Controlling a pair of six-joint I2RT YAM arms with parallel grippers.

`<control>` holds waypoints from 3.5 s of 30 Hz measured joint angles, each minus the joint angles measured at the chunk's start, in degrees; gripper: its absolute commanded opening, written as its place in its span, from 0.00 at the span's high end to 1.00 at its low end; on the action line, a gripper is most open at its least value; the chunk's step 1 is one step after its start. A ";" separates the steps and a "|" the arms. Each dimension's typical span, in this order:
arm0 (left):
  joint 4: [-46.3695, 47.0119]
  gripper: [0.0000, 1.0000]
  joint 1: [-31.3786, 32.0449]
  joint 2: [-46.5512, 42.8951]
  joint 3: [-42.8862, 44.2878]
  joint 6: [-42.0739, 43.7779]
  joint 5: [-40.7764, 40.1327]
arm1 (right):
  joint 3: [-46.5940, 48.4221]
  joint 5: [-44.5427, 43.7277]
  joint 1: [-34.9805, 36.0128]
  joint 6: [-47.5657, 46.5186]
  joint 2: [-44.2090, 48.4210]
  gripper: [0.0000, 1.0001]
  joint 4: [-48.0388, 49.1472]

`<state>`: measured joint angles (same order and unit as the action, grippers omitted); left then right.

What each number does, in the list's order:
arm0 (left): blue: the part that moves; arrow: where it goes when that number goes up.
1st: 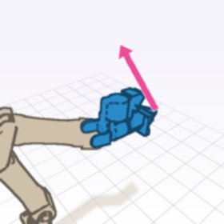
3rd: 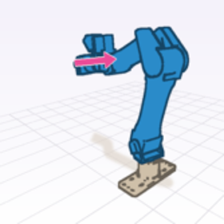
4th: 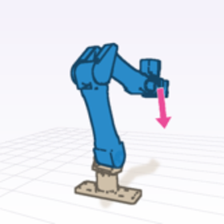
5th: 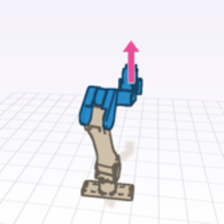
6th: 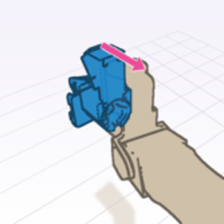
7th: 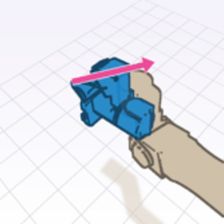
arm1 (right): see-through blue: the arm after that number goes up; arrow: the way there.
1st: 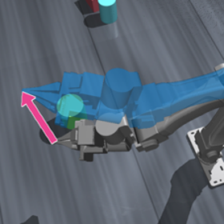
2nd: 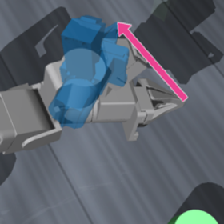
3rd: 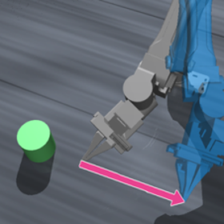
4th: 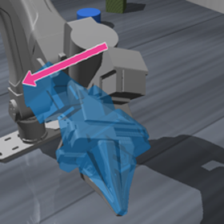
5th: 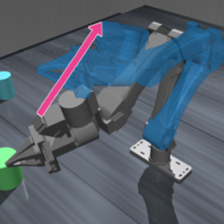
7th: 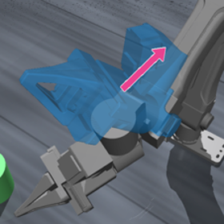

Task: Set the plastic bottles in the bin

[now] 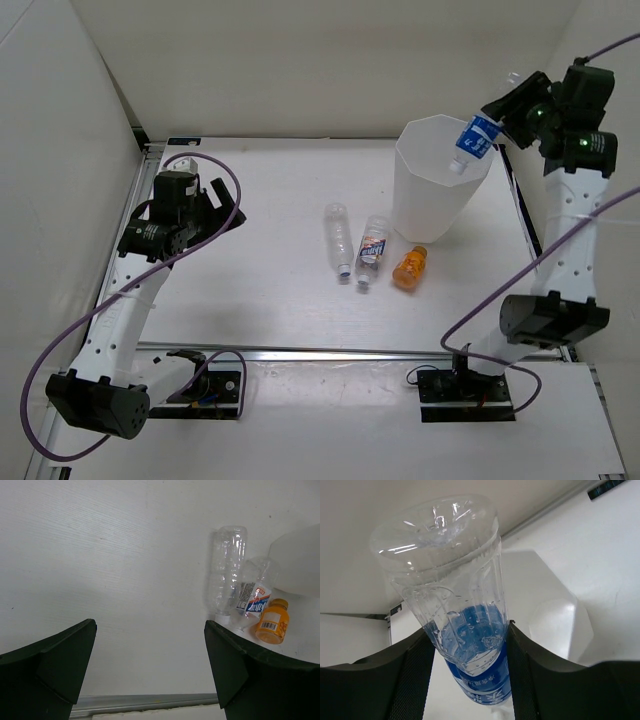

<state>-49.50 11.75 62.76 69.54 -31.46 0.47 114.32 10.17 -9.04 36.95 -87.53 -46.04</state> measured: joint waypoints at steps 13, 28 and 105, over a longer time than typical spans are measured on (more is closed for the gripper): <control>-0.46 0.00 0.00 0.63 1.20 0.57 -0.04 | 5.49 -7.74 10.97 -10.78 -4.90 0.00 4.35; -0.72 0.00 0.15 -0.09 -1.49 0.57 0.00 | -46.75 -6.05 6.91 0.85 39.36 0.00 1.51; -0.87 0.00 5.01 7.50 4.81 -0.70 -1.66 | -0.94 -1.01 10.58 -6.23 -6.10 0.00 -1.57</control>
<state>-50.37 16.75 70.26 74.35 -32.16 -1.19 113.38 9.17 1.54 30.72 -93.62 -47.62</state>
